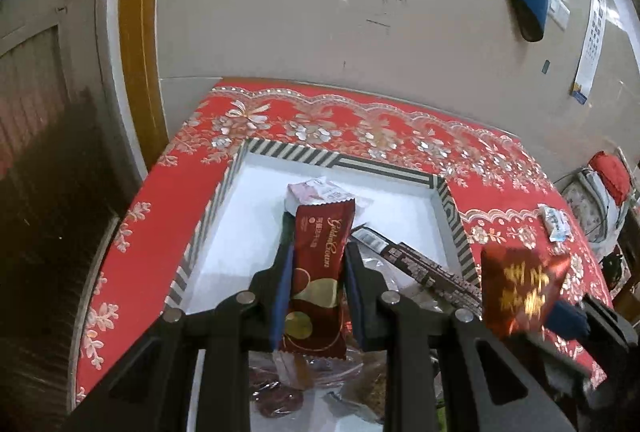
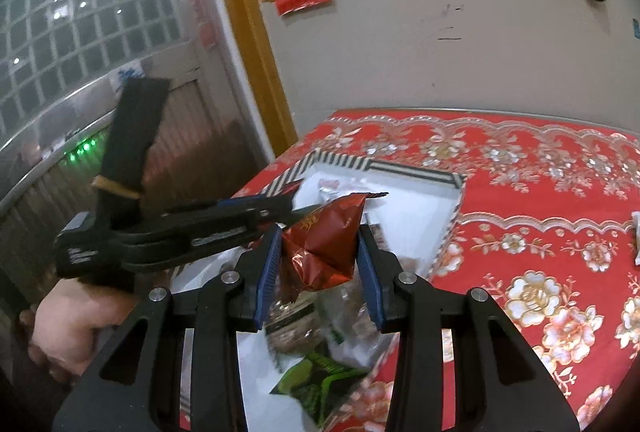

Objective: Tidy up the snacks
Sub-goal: 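Carry both candies over the white box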

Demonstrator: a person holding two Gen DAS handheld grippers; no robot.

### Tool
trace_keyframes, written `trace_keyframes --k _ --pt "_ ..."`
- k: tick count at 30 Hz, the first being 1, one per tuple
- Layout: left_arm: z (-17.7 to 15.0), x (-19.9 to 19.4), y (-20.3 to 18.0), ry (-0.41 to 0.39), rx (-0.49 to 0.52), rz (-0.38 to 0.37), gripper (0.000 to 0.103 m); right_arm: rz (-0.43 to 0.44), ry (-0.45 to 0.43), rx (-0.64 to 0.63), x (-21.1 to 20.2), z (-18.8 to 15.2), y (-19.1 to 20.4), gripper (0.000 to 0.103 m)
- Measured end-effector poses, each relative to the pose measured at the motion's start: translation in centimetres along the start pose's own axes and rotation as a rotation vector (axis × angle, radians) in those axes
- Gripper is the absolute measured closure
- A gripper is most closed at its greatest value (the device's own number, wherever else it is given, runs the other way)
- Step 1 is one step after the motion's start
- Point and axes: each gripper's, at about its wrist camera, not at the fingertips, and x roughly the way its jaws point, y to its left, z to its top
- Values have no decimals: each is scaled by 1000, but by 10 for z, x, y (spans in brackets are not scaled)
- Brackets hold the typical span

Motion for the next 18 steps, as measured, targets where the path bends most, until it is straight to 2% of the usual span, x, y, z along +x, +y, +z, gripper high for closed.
trace_keyframes --k 5,13,18 --pt "3 -9 6 -23 -13 5 75 -2 26 -14 -4 -5 7 66" --pt "1 -4 9 -12 -18 19 75 -63 48 -73 -2 -11 18 66" --pt "0 0 8 -5 -9 33 75 -69 45 -95 -9 -14 25 66"
